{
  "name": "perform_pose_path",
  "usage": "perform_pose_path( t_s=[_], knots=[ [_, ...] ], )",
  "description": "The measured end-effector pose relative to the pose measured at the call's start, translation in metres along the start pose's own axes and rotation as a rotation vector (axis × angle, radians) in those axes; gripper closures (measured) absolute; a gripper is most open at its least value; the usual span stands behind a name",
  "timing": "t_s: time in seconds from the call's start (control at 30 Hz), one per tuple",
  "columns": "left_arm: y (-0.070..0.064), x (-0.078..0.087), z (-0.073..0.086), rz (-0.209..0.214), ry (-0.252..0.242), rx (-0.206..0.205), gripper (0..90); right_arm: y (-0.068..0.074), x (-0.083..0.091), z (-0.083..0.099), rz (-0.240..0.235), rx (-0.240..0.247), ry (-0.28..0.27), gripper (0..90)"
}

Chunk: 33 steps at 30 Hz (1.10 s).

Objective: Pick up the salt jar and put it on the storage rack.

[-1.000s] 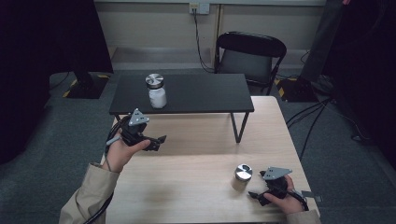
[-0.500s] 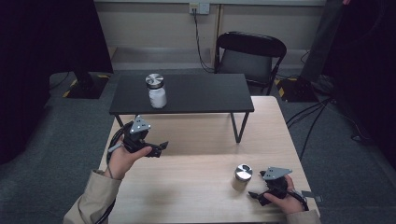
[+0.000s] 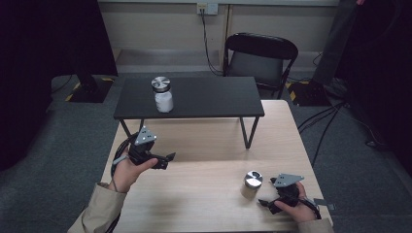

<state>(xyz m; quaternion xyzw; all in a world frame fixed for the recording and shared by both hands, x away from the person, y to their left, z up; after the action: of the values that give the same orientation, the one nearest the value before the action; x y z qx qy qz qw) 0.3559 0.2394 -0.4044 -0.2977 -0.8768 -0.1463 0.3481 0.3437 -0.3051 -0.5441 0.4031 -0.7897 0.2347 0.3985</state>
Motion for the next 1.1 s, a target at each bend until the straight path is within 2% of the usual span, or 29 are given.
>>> perform_pose_path(
  t_s=[0.4, 0.47, 0.87, 1.1],
  knots=[
    [0.002, -0.007, 0.017, 0.018, 0.007, -0.012, 1.2, 0.0, 0.0, 0.0, 0.0, 0.0, 0.0, 0.0],
    [0.001, -0.008, 0.019, 0.019, 0.005, 0.001, 1.2, 0.0, 0.0, 0.0, 0.0, 0.0, 0.0, 0.0],
    [0.001, -0.011, 0.03, 0.029, 0.012, 0.001, 1.2, 0.0, 0.0, 0.0, 0.0, -0.001, 0.0, 0.0],
    [0.001, -0.014, 0.039, 0.039, 0.013, 0.018, 1.2, 0.0, 0.0, 0.0, 0.001, -0.001, 0.0, 0.0]
  ],
)
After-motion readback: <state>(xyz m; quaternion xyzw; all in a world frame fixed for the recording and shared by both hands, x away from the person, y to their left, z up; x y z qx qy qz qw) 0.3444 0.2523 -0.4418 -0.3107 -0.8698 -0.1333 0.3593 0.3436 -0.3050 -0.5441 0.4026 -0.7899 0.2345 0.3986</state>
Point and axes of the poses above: each handheld gripper's, and its own axes: x roughly backward along the jaws, z roughly out of its underside, y roughly to its left, the point moved 9 cm from there along -x, roughly forward along the jaws, and after that the axes turned 13 degrees about y, right-handed, at the moved point
